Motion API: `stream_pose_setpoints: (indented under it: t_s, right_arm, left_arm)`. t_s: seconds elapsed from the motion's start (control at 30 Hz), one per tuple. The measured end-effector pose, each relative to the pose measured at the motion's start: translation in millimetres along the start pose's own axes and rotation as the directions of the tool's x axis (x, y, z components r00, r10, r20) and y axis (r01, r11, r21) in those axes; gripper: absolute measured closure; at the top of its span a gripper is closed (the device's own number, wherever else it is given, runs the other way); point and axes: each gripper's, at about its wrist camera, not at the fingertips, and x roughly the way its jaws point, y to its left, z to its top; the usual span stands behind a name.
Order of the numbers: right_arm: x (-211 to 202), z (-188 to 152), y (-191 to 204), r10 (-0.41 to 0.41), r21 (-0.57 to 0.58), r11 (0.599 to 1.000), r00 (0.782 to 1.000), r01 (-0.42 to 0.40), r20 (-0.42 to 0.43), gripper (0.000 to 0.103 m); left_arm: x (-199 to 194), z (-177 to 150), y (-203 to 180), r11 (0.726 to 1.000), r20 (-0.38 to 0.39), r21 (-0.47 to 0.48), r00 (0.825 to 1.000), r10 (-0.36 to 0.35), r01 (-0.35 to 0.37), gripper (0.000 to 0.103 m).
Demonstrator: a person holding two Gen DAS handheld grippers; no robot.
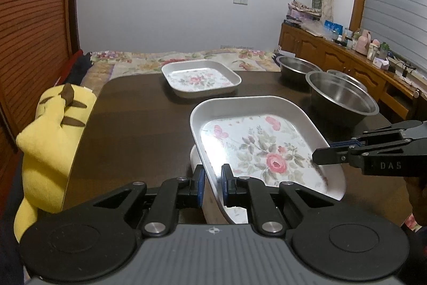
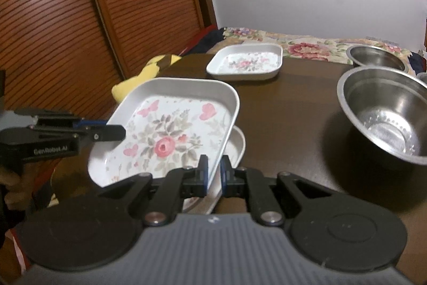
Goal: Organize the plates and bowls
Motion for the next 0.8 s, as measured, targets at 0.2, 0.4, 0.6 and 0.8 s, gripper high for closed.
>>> stream_pose_setpoints:
  t_s: [0.2,0.4,0.6,0.8]
  right_arm:
    - [-0.6,-2.0,4.3,-0.013,-0.016,1.0,1.0,0.012,-0.013,0.091]
    - [-1.5,-3.6,7.8,-0.027,-0.035,0.999,1.0,0.027,-0.009,0.091]
    - [0.4,-4.1,8.6,-0.028,-0.029,0.999,1.0,0.028,-0.005,0.09]
    - [0.2,-3.4,8.1,-0.026,-0.018,1.0,1.0,0.026,0.003,0.089]
  left_arm:
    - [0.8,-5.8,-1.2,1.0,-0.008,-0.001,1.0,0.005,-0.005,0.09]
    - [2.2,-6.4,-2.9,1.0,-0.01,0.007,1.0,0.015,-0.015,0.09]
    - [4.9,-7.9,-6.0,0.999,-0.015,0.023,0.999,0.029,-0.029,0.09]
    - [6.7,-8.5,-8.4,0.999,-0.018,0.028,0.999,0.033,-0.033,0.089]
